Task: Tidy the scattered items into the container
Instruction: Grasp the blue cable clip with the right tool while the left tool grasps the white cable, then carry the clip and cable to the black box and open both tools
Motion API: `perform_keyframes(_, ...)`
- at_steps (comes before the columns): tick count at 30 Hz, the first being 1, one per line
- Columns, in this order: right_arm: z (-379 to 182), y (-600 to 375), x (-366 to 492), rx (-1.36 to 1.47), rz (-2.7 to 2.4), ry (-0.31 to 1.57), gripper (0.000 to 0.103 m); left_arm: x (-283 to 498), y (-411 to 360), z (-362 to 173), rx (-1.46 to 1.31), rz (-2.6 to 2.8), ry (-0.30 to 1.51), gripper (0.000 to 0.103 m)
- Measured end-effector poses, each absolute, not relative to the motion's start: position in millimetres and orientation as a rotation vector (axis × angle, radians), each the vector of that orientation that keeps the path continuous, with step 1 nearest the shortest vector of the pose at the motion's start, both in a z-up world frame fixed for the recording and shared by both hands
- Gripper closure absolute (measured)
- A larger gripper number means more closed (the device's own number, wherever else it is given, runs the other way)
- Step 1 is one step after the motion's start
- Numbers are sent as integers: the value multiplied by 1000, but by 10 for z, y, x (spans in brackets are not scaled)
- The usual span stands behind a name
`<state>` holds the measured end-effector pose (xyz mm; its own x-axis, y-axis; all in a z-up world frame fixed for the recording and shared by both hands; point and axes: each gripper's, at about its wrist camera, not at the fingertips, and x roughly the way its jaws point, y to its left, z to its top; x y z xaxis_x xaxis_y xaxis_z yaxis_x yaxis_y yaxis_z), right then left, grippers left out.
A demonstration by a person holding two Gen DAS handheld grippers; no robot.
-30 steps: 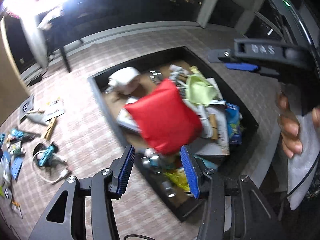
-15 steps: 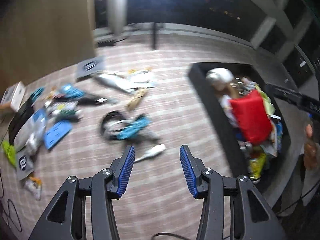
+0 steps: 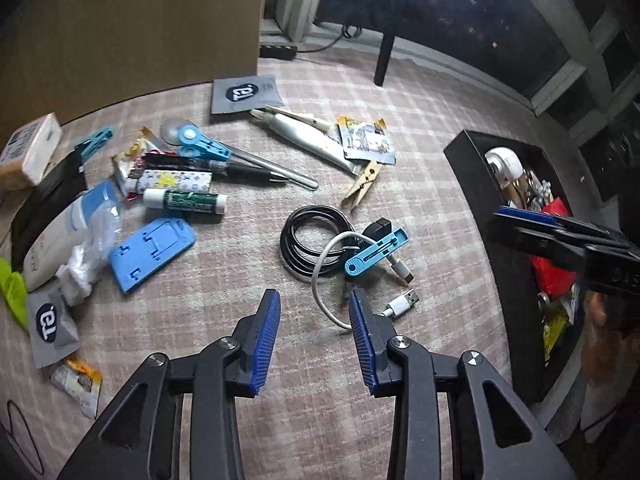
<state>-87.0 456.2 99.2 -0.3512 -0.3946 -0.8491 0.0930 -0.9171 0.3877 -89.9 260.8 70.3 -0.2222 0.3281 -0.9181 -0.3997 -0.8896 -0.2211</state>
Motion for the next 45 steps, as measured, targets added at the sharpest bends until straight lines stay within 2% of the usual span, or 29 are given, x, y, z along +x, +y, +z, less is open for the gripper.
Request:
perform_keyframes(17,484,4256,-1182,1688,-2184,-541,57,-1020,2742,418,-1613,2045,144,78)
perform_keyframes(21,435,4216,-1213,1699,-2171,-549,67,-1037,2750,387,-1612,2035,143,79)
perform_keyframes(23,420,4190,-1223,1703,-2166,-541,69,-1052,2754,370,-1613,2031,143,80)
perform_keyframes(25,415,4182,-1225,1705,-2163,-534,77,-1065,2758,349,-1615,2023,138,85)
perform_keyframes(31,474,4159,-1216,1681,-2167,-535,86,-1058,2743,327,-1623,2013,96,97)
perform_keyframes(45,789,4316,-1005,1615,-2231,-510,87,-938,2722,567,-1549,2070,46,100)
